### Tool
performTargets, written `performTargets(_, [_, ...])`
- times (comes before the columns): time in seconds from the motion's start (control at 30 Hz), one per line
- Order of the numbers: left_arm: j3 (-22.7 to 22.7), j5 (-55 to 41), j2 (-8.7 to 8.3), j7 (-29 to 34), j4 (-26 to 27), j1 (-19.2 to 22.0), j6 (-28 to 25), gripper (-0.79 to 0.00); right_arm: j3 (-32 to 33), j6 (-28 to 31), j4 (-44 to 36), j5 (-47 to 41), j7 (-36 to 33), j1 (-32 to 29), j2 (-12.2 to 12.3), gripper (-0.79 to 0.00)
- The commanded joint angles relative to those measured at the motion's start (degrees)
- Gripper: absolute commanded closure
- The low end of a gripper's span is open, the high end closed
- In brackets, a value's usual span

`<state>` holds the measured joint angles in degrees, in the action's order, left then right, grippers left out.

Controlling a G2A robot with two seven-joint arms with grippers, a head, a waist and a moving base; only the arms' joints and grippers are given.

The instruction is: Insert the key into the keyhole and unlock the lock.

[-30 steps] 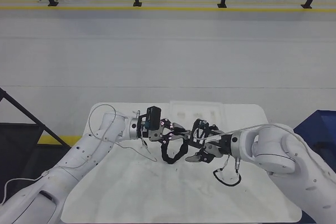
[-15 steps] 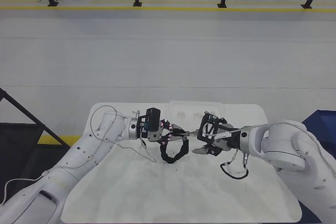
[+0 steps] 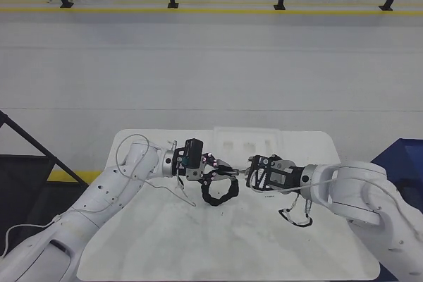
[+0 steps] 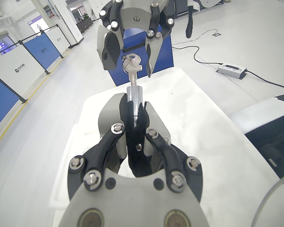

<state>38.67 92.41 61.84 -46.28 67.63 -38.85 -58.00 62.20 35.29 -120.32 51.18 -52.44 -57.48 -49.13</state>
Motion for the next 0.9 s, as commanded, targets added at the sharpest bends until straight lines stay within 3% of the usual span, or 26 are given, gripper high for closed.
performTargets(0.0, [-0.2,-0.1,0.0,0.0,0.0,0.1,0.0,0.0,0.0,0.0,-0.2,0.3,0.3,-0.3,0.0,-0.179])
performTargets(0.17, [-0.4,-0.2,-0.05,0.0,-0.1,0.3,0.0,0.0,0.1,-0.2,-0.2,-0.8,1.0,-0.6,0.0,0.0])
performTargets(0.53, [-0.6,-0.5,-0.17,0.0,0.0,0.3,0.0,0.0,0.0,-1.7,1.6,-7.8,-1.7,-0.1,-0.1,-0.003])
performTargets(0.63, [-0.6,-0.5,-0.21,0.0,0.0,0.3,0.0,0.0,-0.4,-2.0,2.1,-9.1,-3.0,0.4,-0.2,-0.154])
performTargets(0.8, [-0.7,-0.6,-0.26,0.0,0.0,0.3,0.0,0.0,-1.0,-2.3,2.6,-10.4,-3.9,1.2,-0.3,-0.289])
performTargets(0.87, [-0.7,-0.6,-0.27,0.0,-0.1,0.4,0.0,0.0,-1.0,-2.4,2.8,-10.8,-3.8,1.3,-0.3,-0.296])
